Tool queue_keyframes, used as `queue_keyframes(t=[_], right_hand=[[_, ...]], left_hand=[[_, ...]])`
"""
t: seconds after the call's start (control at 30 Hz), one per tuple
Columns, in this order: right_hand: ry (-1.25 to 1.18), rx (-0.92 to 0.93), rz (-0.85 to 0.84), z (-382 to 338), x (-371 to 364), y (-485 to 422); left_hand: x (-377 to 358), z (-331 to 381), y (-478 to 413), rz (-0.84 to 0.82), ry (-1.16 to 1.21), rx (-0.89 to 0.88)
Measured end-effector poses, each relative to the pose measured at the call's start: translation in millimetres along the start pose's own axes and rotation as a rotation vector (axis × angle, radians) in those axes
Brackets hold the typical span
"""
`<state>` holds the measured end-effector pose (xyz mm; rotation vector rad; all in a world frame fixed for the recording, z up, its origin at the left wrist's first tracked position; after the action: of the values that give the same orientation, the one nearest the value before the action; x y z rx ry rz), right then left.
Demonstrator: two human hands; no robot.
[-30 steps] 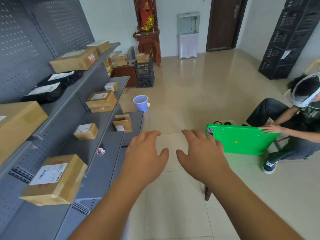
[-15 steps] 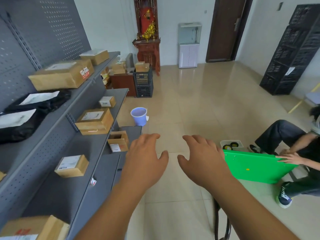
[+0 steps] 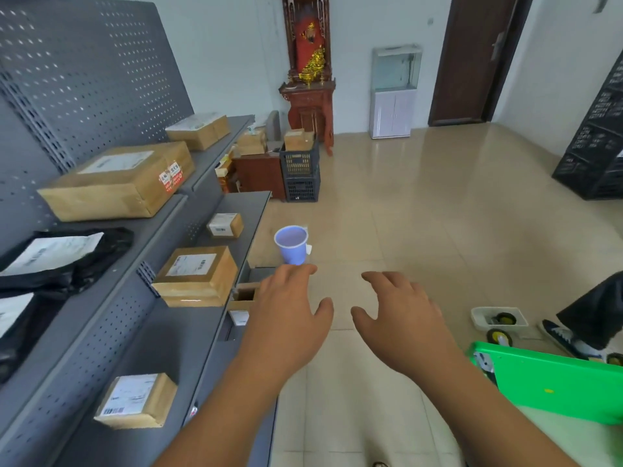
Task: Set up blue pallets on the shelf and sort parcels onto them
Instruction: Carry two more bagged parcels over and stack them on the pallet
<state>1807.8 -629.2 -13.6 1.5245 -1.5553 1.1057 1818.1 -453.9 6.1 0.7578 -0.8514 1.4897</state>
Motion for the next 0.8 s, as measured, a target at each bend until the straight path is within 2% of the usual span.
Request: queue_keyframes(t=[0.4,0.6,0.8], right_hand=[[-0.144,0.311,-0.054,-3.6,-3.2,-207.3],[-0.328,0.522,-0.091,-50.3,-23.8,-261.0],[-0.442,0.709,-0.154,-126.6,-55.2,-285.7]], left_hand=[[2.7,-1.6,-161.9,0.145,-0.048,0.217],[30.0,-35.6,-184.8,0.253,-0.045,0.343],[66.7,-87.8,-177.8,0.372,-0.06,0.488]])
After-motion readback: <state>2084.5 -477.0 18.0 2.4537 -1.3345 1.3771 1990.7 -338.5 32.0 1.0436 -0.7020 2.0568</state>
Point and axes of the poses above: each hand's wrist, its own y-axis away from the middle knuckle, its own x-axis out of the back of the hand, z = x × y, the point moved 5 cm from there along -y, towards the middle knuckle, and after that the axes turned 8 degrees about x, right-handed, at the moved point
